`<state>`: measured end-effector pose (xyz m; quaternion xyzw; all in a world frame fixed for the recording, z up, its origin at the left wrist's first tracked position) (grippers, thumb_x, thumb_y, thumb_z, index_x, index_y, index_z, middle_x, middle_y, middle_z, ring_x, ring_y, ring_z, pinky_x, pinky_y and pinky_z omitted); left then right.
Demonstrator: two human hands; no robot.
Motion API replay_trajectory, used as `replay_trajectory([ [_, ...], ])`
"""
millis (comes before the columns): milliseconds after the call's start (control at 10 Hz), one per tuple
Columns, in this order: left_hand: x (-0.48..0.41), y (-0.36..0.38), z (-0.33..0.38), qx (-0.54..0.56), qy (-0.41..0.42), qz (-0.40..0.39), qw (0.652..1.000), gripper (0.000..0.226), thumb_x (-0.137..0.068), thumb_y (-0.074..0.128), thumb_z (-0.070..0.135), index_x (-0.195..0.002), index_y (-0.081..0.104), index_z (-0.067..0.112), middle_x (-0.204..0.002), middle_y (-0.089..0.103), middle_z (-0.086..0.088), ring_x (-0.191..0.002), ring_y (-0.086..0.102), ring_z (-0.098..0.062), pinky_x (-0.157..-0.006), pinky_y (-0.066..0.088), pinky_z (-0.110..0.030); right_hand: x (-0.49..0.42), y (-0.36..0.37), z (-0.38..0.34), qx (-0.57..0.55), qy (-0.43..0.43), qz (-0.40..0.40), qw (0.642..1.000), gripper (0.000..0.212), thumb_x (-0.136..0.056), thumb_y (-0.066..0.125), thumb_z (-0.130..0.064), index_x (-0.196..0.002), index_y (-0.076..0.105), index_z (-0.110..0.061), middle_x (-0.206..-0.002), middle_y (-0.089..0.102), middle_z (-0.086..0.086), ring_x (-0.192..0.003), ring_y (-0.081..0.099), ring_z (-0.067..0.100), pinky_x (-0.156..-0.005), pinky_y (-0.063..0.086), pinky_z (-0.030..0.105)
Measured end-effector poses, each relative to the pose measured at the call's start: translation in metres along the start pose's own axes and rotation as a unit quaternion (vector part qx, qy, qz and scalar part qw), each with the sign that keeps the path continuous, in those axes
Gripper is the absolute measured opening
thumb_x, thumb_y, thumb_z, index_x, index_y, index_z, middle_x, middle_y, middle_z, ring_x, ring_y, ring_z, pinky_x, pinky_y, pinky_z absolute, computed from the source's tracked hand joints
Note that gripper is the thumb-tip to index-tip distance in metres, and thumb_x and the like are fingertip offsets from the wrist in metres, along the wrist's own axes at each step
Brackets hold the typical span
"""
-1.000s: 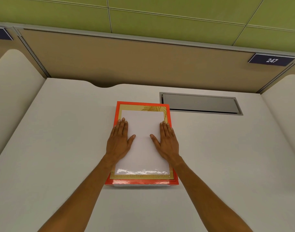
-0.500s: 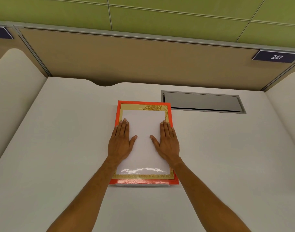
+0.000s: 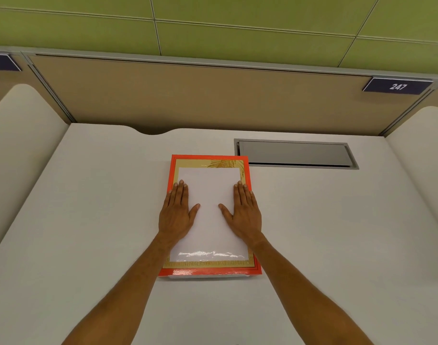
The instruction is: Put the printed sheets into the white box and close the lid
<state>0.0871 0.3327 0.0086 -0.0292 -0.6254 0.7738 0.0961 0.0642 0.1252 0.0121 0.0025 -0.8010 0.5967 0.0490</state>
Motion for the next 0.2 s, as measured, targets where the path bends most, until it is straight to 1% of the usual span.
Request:
replay_trajectory([
  [100,-0.002,-0.003,0.005,0.020,-0.006,-0.001,1.000,0.097,-0.088,-0.007,0.071,-0.159,0.007,0.007,-0.168,0.006,-0.010,-0.156,0.005,-0.024,-0.128,0.011,-0.039,0.000,-0.010,0.004,-0.026,-0.008,0.019,0.999,0.083,-0.096,0.030,-0.063,-0.156,-0.002,-0.017,-0.165,-0.001,0.000,-0.153,-0.002,0.016,-0.125,0.003,0.032],
  [200,-0.004,-0.007,0.012,0.035,-0.010,0.019,0.999,0.087,-0.094,0.008,0.066,-0.160,0.006,0.009,-0.169,0.005,-0.008,-0.156,0.004,-0.023,-0.128,0.011,-0.040,0.000,-0.021,0.005,-0.024,-0.017,0.039,0.999,0.084,-0.094,0.031,-0.065,-0.156,-0.001,-0.018,-0.165,-0.001,-0.001,-0.152,-0.003,0.015,-0.125,0.002,0.032],
])
Point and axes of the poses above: each hand's wrist, its own x-axis away from the middle knuckle, its own y-axis out of the palm, z = x × y, the point moved 6 cm from there along -x, towards the middle knuckle
